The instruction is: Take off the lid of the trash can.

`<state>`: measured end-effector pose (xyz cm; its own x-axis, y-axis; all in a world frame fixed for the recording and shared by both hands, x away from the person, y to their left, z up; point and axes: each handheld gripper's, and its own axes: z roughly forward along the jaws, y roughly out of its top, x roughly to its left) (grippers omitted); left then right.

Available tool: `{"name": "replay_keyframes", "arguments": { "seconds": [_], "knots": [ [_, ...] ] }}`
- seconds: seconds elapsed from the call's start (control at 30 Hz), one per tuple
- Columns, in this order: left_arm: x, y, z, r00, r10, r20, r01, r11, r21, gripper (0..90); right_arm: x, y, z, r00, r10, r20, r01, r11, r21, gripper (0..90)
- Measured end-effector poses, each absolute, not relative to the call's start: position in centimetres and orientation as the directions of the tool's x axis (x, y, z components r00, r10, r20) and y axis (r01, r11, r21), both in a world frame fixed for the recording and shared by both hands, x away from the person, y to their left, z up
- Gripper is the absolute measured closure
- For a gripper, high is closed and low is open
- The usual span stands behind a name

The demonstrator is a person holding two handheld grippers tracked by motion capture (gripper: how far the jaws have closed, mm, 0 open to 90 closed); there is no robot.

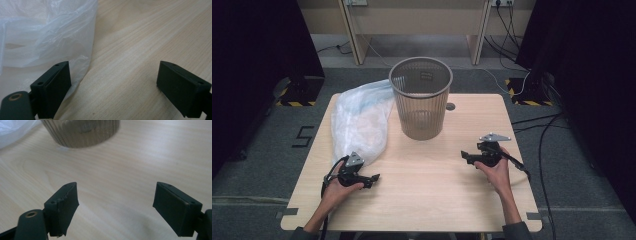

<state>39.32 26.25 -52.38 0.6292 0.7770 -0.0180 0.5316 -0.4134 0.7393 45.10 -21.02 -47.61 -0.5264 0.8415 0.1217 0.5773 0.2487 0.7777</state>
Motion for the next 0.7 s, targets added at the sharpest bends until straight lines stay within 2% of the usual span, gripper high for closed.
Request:
{"name": "replay_keyframes", "arguments": {
  "seconds": [0.3,0.7],
  "knots": [
    [39.3,26.3,-52.4,0.629,0.777,-0.018,0.531,-0.413,0.74,11.0,49.6,-20.8,-41.2,-0.529,0.845,0.079,0.529,0.256,0.809,21.9],
    [39.3,26.2,-52.4,0.629,0.777,-0.019,0.532,-0.413,0.739,11.0,54.9,-20.3,-35.3,-0.478,0.875,0.076,0.509,0.205,0.836,21.8]
  ]
}}
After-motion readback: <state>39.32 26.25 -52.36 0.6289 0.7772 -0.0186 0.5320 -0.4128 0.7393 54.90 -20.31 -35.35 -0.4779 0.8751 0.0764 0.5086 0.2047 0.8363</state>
